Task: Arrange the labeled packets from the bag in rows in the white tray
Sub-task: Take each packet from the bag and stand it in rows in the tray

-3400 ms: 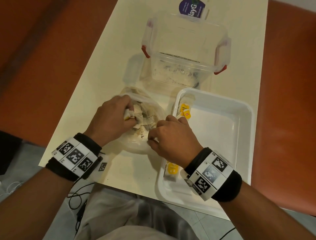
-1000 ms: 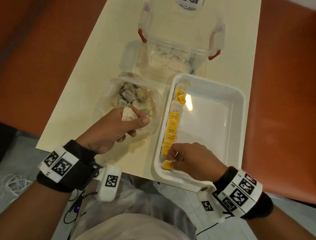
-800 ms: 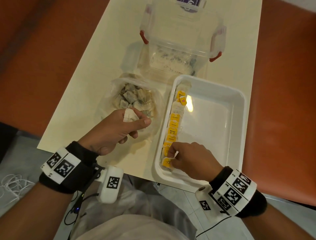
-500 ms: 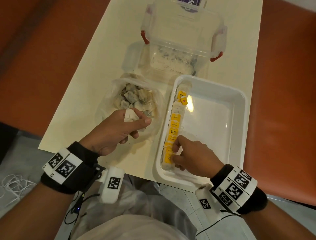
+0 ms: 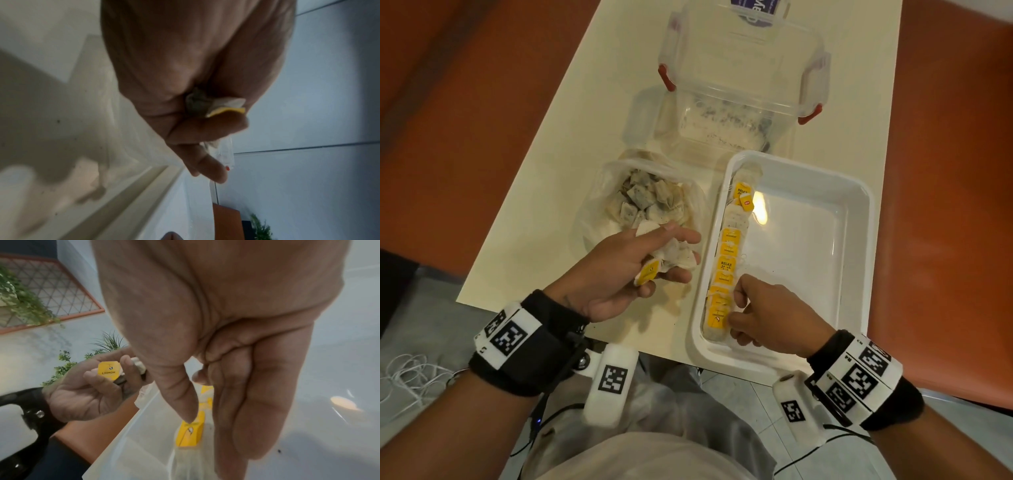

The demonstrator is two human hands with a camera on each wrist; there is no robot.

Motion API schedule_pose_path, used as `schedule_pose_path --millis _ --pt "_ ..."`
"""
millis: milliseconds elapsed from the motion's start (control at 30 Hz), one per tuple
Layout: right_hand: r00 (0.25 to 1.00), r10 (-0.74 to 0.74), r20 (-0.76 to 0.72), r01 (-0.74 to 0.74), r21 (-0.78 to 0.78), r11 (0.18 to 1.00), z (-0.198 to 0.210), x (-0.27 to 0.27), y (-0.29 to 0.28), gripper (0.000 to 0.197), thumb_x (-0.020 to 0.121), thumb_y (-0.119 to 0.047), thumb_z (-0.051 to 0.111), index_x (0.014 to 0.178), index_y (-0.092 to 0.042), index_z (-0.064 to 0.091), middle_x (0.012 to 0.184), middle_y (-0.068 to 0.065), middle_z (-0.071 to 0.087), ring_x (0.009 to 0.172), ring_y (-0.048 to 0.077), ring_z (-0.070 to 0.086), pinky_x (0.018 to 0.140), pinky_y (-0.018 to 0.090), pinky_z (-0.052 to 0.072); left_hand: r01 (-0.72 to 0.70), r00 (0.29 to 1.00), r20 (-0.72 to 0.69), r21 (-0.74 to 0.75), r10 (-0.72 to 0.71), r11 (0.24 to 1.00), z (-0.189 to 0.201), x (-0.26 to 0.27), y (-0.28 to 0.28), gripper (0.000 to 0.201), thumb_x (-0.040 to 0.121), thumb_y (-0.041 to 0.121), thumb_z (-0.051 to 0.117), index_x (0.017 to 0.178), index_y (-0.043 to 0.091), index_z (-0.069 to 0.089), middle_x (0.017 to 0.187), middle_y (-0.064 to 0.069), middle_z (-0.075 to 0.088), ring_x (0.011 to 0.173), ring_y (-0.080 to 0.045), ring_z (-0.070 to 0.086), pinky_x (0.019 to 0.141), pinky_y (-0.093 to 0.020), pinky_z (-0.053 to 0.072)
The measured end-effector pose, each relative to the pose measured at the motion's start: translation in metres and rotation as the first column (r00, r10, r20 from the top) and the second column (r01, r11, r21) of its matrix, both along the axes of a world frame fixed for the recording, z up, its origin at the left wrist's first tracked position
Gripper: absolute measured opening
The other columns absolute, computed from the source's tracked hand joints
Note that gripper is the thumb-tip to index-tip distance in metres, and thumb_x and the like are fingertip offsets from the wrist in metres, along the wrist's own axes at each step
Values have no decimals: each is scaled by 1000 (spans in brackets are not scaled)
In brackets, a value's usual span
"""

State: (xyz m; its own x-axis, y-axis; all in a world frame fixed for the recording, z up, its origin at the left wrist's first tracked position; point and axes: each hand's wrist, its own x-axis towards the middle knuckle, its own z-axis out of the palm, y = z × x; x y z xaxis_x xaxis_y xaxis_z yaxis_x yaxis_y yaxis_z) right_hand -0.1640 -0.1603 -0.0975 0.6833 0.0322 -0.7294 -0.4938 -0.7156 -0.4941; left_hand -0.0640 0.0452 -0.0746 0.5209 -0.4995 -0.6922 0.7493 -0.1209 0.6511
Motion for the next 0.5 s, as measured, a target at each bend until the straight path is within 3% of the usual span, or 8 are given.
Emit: schedule_pose_path --millis 133,233,300,400,500 --pt "986 -102 135 101 13 995 13 1 -8 23 91 -35 67 86 -26 47 77 -8 75 66 7 72 78 39 59 -30 995 -94 -89 22 996 1 -2 -6 44 98 42 44 120 12 69 115 -16 73 72 -15 71 35 -15 31" --pt "904 -311 295 263 191 946 31 10 -7 19 90 -34 71 89 -24 55 80 -3 72 59 10 68 65 30 54 -21 994 -105 -118 8 993 2 -4 -13 47 103 42 38 124 12 67 115 -18 72 66 -14 69 34 -15 26" --pt "848 -442 291 359 297 885 40 18 -4 24 88 -40 73 92 -21 61 79 -1 71 56 13 65 58 25 49 -23 994 -105 -119 10 993 3 -4 -19 46 103 42 37 123 14 68 107 -12 75 62 -15 68 33 -16 24" --pt "841 -503 200 421 342 840 42 28 -1 31 87 -48 71 93 -18 67 77 1 73 55 12 63 57 23 45 -22 998 -60 -105 16 994 5 -4 -28 44 104 41 38 121 17 70 91 -8 76 62 -17 68 33 -18 22" --pt "832 -529 168 449 356 820 38 33 0 28 87 -41 74 92 -14 69 75 3 73 54 9 61 52 18 44 -3 999 -33 -111 -1 994 5 -3 -37 42 104 42 38 124 23 69 95 -11 75 64 -19 69 34 -19 22"
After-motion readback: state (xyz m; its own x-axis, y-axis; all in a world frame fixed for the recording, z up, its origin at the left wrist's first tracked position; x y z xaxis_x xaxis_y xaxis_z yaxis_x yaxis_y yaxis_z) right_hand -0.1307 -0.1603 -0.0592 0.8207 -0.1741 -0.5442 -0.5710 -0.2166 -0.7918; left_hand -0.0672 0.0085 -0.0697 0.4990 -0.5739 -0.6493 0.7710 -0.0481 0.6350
